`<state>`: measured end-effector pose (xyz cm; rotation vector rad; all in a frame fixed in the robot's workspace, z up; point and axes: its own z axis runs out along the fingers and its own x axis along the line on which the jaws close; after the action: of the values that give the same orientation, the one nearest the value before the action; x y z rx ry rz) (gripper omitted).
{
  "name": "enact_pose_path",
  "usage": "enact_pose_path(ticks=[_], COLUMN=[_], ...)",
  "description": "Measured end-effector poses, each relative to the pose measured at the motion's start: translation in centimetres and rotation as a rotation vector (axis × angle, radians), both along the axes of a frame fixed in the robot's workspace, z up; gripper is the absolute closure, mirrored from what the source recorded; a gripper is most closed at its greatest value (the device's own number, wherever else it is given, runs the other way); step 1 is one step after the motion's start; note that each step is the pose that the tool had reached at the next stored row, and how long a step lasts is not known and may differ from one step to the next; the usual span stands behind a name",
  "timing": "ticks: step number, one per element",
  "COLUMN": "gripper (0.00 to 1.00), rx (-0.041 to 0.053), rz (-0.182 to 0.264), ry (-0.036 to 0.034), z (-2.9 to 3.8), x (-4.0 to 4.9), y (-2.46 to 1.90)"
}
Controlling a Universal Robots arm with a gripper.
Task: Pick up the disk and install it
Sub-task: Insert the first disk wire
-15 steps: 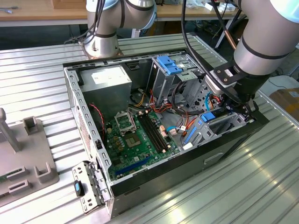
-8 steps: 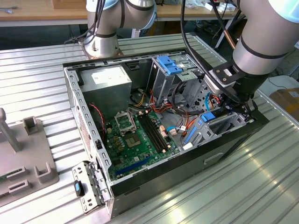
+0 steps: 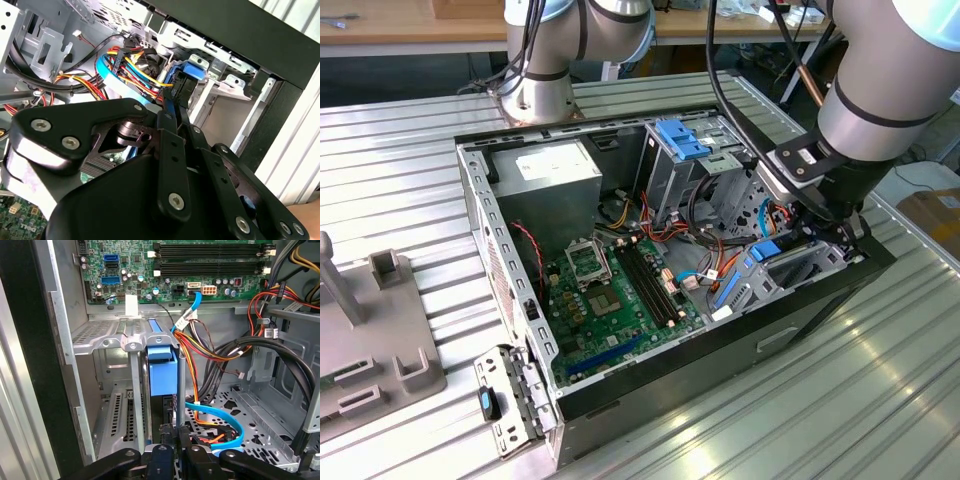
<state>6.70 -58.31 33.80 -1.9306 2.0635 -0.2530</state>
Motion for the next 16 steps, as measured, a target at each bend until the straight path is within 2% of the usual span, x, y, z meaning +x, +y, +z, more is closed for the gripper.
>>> enact_pose_path(ticks=[16], gripper=[0.84], rx=[0.0000], rz=[0.006], ry=[-0.0001], z=[-0.29], x=[0.00], y=[0.00])
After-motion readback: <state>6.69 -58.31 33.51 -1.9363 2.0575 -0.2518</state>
